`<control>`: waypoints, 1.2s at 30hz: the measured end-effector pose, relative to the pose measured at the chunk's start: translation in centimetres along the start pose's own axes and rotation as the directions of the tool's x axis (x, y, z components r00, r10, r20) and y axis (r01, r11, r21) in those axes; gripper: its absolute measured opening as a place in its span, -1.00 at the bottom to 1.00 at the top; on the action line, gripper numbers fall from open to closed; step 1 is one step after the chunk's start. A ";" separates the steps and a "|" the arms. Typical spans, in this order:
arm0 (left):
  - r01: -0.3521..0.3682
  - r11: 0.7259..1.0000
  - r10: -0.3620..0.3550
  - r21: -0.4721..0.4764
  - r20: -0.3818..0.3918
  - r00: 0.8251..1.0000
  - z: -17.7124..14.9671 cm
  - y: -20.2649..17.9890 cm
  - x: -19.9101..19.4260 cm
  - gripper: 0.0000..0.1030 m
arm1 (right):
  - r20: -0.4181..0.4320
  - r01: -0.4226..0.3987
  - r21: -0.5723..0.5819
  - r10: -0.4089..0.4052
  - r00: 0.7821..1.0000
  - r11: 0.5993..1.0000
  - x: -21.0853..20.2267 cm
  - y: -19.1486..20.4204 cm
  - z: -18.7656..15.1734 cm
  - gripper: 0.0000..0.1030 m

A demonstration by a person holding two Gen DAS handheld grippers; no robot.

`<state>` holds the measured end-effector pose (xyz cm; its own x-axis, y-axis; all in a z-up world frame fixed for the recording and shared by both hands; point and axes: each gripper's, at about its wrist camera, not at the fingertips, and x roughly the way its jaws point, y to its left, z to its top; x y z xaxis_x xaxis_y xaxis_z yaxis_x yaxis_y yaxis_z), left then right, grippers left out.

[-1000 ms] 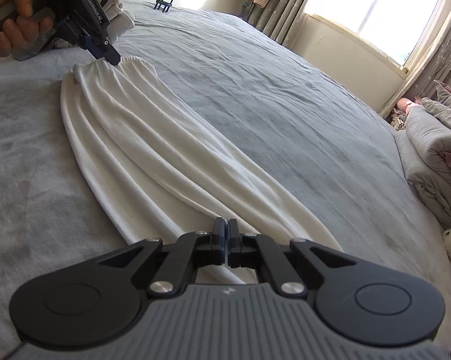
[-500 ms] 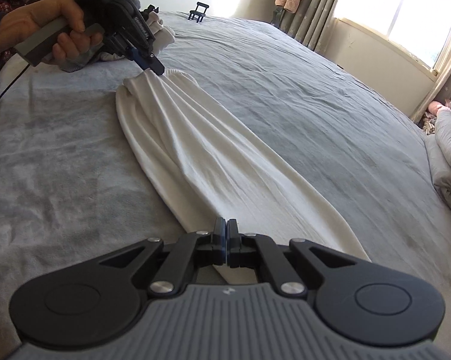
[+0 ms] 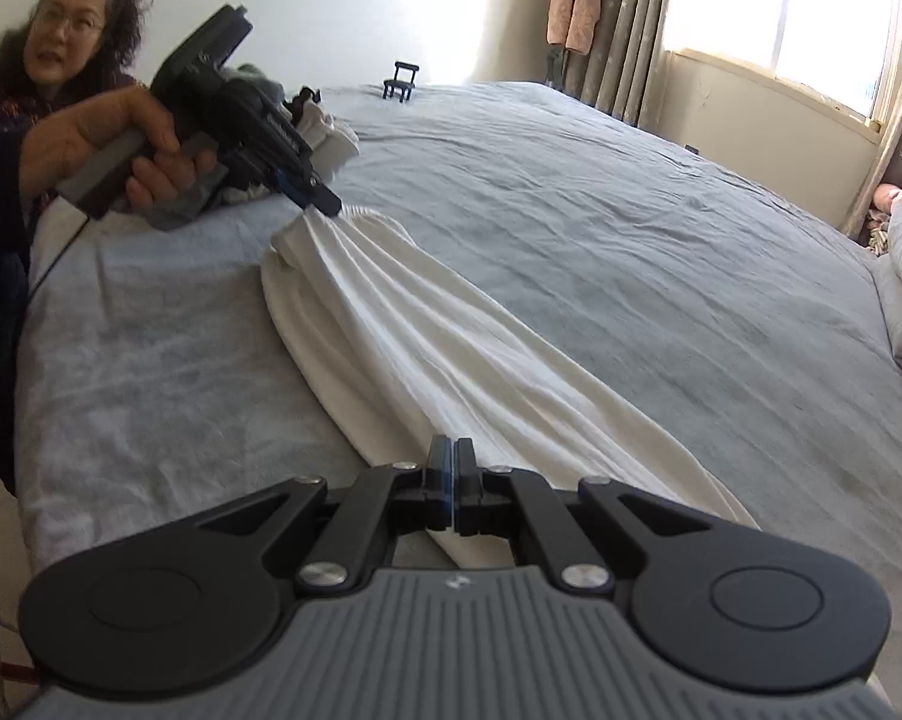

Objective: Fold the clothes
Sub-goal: 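Hold the waistband with the left gripper while the right gripper pulls the garment's other end taut, then open both grippers and release the stretched white garment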

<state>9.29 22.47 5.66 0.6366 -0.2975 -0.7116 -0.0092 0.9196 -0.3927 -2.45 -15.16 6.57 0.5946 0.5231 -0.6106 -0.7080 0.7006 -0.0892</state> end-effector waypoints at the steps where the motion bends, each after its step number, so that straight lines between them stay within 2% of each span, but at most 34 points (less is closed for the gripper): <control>1: -0.006 1.000 0.006 0.006 -0.005 1.000 -0.1 -0.1 0.1 -0.66 | -0.013 0.006 0.000 -0.006 1.000 1.000 0.2 0.0 0.0 -1.00; 4: -0.033 0.999 0.034 0.021 -0.044 0.998 -0.3 -0.4 1.3 -0.64 | -0.112 0.097 -0.036 -0.101 0.989 0.995 2.7 0.0 -1.1 -1.00; 6: -0.049 0.998 0.050 0.025 -0.047 0.998 -0.3 -0.5 1.4 -0.60 | -0.132 0.121 -0.044 -0.126 0.983 0.992 3.5 -0.1 -1.7 -1.00; 9: -0.046 0.999 0.046 0.017 -0.032 0.998 -0.4 -0.3 0.8 -0.49 | -0.113 0.120 -0.073 -0.128 0.985 0.990 3.3 0.3 -1.8 -0.74; 14: -0.038 0.999 0.039 0.007 -0.024 0.999 -1.0 0.0 0.0 -0.43 | -0.121 0.129 -0.073 -0.138 0.983 0.989 3.8 0.4 -2.0 -0.66; 23: -0.095 0.993 0.094 0.067 0.013 0.995 -1.5 -1.0 -0.4 -0.31 | -0.132 0.183 -0.060 -0.190 0.973 0.981 4.9 0.4 -2.3 -0.57; 24: -0.102 0.992 0.101 0.075 0.018 0.995 -1.5 -1.1 -0.4 -0.30 | -0.127 0.188 -0.056 -0.193 0.973 0.981 4.9 0.4 -2.3 -0.52; 27: -0.124 0.988 0.121 0.097 0.033 0.992 -1.7 -1.5 -0.5 -0.27 | -0.114 0.199 -0.053 -0.204 0.972 0.979 5.0 0.5 -2.2 -0.03; 29: -0.143 0.984 0.139 0.107 0.045 0.989 -1.7 -1.7 -0.5 -0.19 | -0.111 0.207 -0.060 -0.213 0.971 0.976 5.2 0.7 -2.3 -0.02; 36: -0.206 0.967 0.191 0.152 0.104 0.976 -2.1 -2.8 -1.2 -0.17 | -0.044 0.271 0.013 -0.271 0.962 0.962 5.5 0.7 -1.7 0.00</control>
<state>6.94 19.67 6.41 0.7000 -0.0875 -0.7088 -0.0225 0.9893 -0.1444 -0.32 -12.61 1.83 0.7465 0.2920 -0.5979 -0.5152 0.8223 -0.2417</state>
